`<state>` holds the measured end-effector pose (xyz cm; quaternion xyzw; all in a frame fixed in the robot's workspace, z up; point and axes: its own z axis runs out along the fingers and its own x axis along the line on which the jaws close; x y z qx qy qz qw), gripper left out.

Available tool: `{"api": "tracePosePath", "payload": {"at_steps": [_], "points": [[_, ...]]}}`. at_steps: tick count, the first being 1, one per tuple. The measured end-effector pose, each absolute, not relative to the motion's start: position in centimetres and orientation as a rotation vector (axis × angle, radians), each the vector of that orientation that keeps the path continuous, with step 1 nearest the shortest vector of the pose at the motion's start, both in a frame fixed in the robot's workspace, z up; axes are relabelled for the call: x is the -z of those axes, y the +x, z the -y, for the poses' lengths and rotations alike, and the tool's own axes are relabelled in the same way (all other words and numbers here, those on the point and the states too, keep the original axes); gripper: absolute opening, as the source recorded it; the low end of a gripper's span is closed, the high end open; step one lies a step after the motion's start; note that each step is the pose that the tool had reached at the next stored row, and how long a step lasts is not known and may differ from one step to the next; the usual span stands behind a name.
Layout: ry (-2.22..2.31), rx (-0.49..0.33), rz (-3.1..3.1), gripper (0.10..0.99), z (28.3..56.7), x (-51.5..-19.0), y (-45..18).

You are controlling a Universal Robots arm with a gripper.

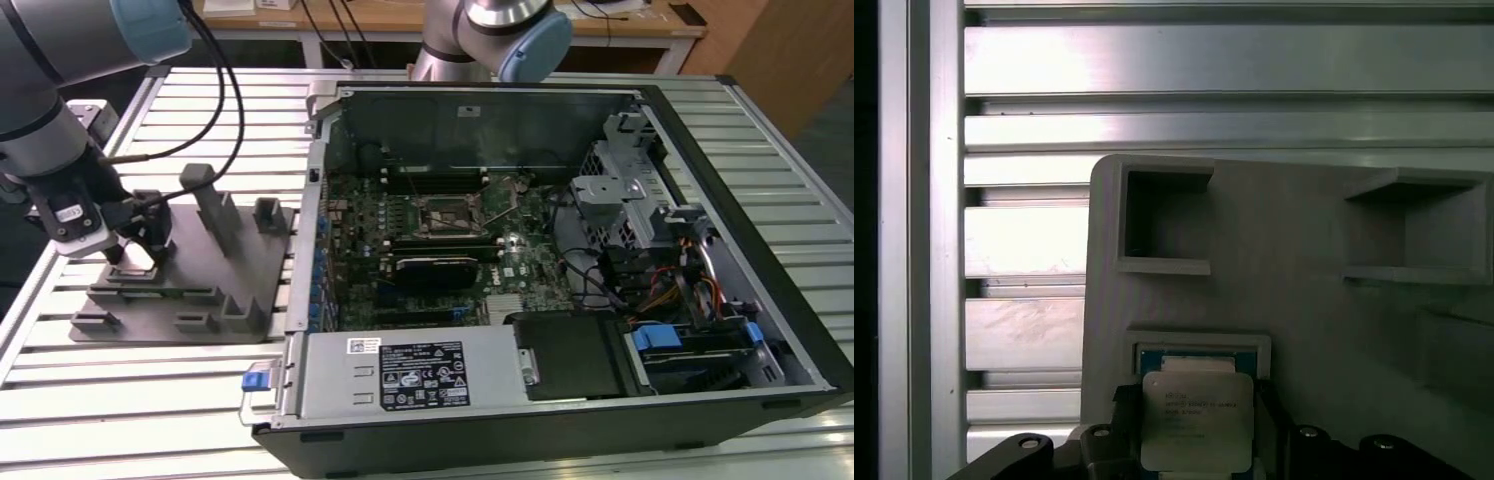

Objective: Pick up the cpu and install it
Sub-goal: 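Pick up the cpu and move it towards the insertion slot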

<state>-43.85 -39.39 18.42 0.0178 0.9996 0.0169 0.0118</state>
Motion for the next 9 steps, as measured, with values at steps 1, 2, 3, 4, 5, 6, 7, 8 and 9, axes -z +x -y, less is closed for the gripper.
{"api": "tracePosePath", "payload": {"at_steps": [1, 2, 3, 4, 5, 6, 7, 8, 9], "points": [[0.056, -0.053, -3.117, 0.541, 39.4, -18.6, -43.9], [0.056, -0.052, -3.117, 0.541, 39.4, -18.8, -43.9], [0.056, -0.052, -3.117, 0.541, 39.4, -18.9, -43.9], [0.056, -0.052, -3.117, 0.541, 39.4, -19.1, -43.9], [0.056, -0.052, -3.117, 0.541, 39.4, -19.2, -43.9], [0.056, -0.052, -3.117, 0.541, 39.4, -19.4, -43.9], [0.056, -0.052, -3.117, 0.541, 39.4, -19.5, -43.9], [0.056, -0.052, -3.117, 0.541, 39.4, -19.6, -43.9], [0.056, -0.052, -3.117, 0.541, 39.4, -19.7, -43.9]]}}
